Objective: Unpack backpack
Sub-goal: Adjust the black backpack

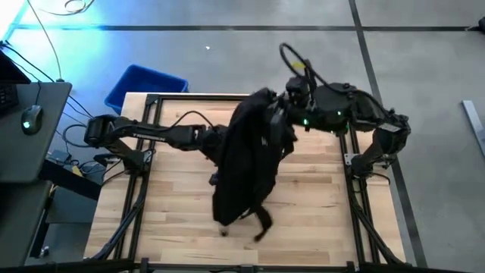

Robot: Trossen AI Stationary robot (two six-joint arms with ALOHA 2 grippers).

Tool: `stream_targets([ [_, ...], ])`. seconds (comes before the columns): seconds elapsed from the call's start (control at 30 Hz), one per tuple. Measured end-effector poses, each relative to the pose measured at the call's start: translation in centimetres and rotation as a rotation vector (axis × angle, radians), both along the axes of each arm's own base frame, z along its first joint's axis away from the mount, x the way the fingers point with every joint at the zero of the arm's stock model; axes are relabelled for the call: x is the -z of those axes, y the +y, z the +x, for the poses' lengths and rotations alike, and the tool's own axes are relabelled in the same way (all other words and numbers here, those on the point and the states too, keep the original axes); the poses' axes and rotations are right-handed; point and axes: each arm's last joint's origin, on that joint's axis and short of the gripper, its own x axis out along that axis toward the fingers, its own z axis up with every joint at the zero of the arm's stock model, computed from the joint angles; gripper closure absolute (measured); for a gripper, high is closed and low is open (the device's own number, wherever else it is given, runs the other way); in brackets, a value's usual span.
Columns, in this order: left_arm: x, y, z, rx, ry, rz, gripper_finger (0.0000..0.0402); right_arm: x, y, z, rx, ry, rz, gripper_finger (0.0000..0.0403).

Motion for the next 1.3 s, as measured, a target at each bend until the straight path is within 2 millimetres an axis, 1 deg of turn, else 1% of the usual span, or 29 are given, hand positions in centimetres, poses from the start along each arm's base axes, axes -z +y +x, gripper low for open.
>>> stream_targets([
  [0.07,-0.5,0.2,-0.9,-0.094,0.041,0.087,0.0401,0.9,-0.6,0.2,0.035,0.048,0.049,0.0372],
  [0.13,-1.2,0.4,-2.3,-0.159,0.088,0.182,0.0401,2.6,-0.8,1.0,0.052,0.143,0.084,0.0372],
  [0.23,-1.9,0.7,-4.3,-0.221,0.170,0.282,0.0401,5.2,-0.2,2.2,0.076,0.297,0.126,0.0372],
  [0.3,-2.4,1.0,-5.4,-0.245,0.202,0.323,0.0401,5.9,0.6,2.5,0.063,0.338,0.138,0.0372],
  [0.43,-3.6,1.3,-7.1,-0.300,0.214,0.378,0.0401,6.0,3.0,2.0,-0.033,0.348,0.222,0.0372],
  [0.53,-4.8,1.3,-8.1,-0.310,0.165,0.396,0.0401,6.1,5.3,0.9,-0.060,0.373,0.301,0.0373],
  [0.63,-5.8,1.2,-8.9,-0.315,0.117,0.390,0.0401,5.7,7.9,-0.4,-0.108,0.348,0.372,0.0373],
  [0.73,-6.8,1.1,-9.9,-0.295,0.067,0.376,0.0401,4.9,10.4,-1.5,-0.174,0.282,0.425,0.0373],
  [0.77,-7.1,1.0,-10.2,-0.287,0.054,0.368,0.0401,4.4,11.0,-1.7,-0.180,0.239,0.432,0.0373],
  [0.83,-7.6,0.9,-10.8,-0.279,0.024,0.348,0.0401,3.2,11.7,-2.1,-0.173,0.133,0.412,0.0373],
  [0.87,-7.9,0.9,-11.0,-0.276,0.012,0.336,0.0401,2.6,11.7,-2.0,-0.170,0.068,0.391,0.0373],
  [0.93,-8.4,0.7,-11.6,-0.284,-0.014,0.318,0.0401,1.2,11.4,-1.5,-0.189,-0.055,0.335,0.0373],
  [1.0,-9.0,0.7,-12.3,-0.296,-0.042,0.304,0.0401,0.0,10.4,-0.7,-0.196,-0.160,0.271,0.0373],
  [1.07,-9.4,0.7,-12.8,-0.303,-0.064,0.297,0.0401,-0.9,8.6,0.0,-0.154,-0.236,0.226,0.0373],
  [1.13,-9.8,0.6,-13.4,-0.315,-0.078,0.283,0.0401,-0.9,6.3,0.8,-0.083,-0.240,0.202,0.0373],
  [1.17,-9.9,0.7,-13.6,-0.325,-0.083,0.282,0.0401,-0.4,5.0,1.3,-0.049,-0.210,0.199,0.0373],
  [1.23,-10.0,0.8,-14.0,-0.343,-0.078,0.287,0.0401,1.5,2.2,2.3,0.011,-0.092,0.236,0.0373],
  [1.3,-9.9,1.0,-14.4,-0.364,-0.062,0.301,0.0401,4.6,-0.6,3.7,0.073,0.084,0.309,0.0373],
])
